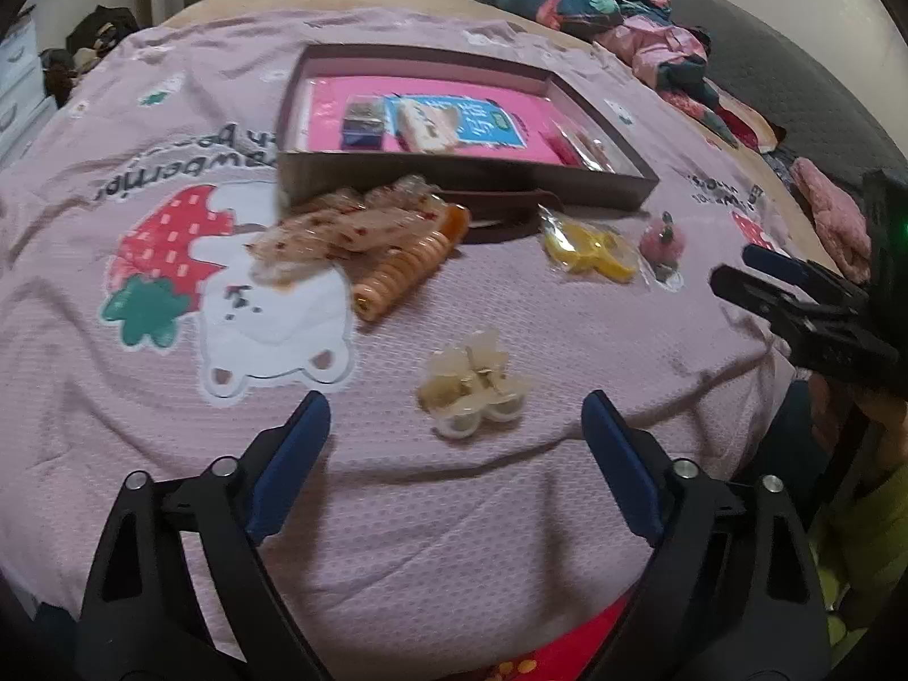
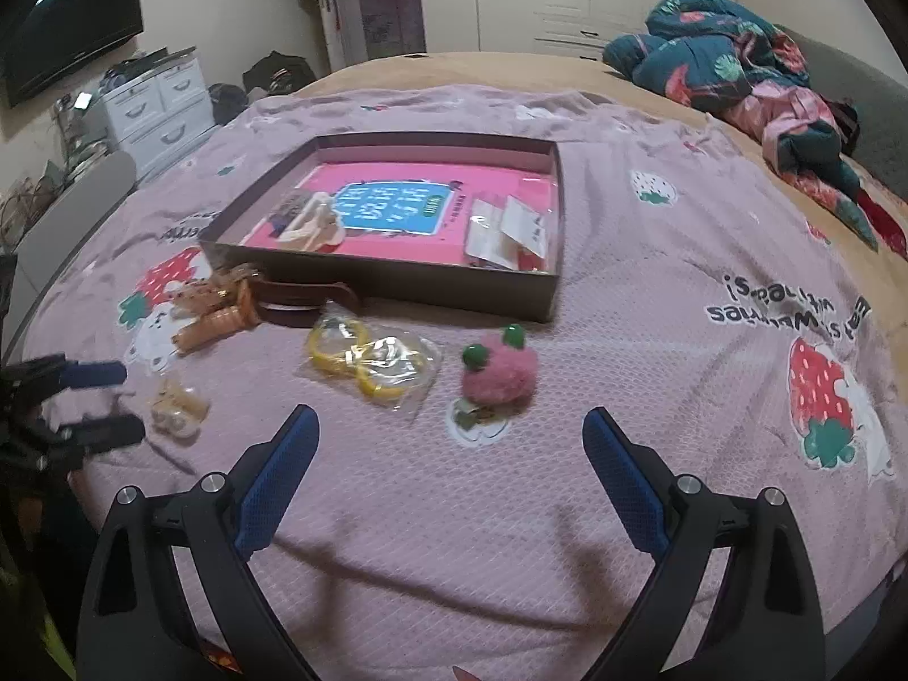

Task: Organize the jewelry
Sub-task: 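Withdraw both tools from the box, then grasp the cream claw clip with the left tool while the right grasps the pink pompom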

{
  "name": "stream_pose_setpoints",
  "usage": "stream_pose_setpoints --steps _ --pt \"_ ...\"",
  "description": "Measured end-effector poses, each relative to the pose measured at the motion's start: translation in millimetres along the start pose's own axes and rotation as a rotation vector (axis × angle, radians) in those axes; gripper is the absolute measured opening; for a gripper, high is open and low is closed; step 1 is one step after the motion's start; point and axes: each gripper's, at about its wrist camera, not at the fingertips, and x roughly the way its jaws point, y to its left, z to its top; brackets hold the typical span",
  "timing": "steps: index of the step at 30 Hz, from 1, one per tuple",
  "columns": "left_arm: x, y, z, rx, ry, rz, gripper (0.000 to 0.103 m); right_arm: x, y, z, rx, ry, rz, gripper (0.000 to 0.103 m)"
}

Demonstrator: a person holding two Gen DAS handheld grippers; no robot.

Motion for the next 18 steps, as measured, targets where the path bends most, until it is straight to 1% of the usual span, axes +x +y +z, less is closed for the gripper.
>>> stream_pose_setpoints --steps 4,7,10,12,14,15,16,18 --pt "13 -7 0 0.01 0.017 -0.003 0.075 14 -13 3 0.048 0.02 -0.009 0.093" --pt "21 -7 0 0.001 0.022 0.001 0.065 25 -20 6 0.072 0.032 -0.015 0.091" --pt "25 -8 2 0.006 0.02 0.013 0.055 37 -25 10 0.096 0.052 -0.011 0.085" --pt "27 -9 4 0.009 0.02 0.015 0.051 44 -29 12 0.116 0.067 0.002 0.079" --pt "29 -12 5 0.017 0.02 0.022 0.043 53 -31 14 0.135 0.091 0.013 0.074" --pt "29 -12 5 0.021 0.021 0.027 0.041 55 -32 14 0.137 0.098 0.016 0.07" --pt "29 -13 5 0.024 0.022 0.028 0.04 58 -32 14 0.14 0.106 0.021 0.067" --pt "30 -14 5 0.024 0.023 0.027 0.04 62 -31 15 0.138 0.112 0.017 0.059"
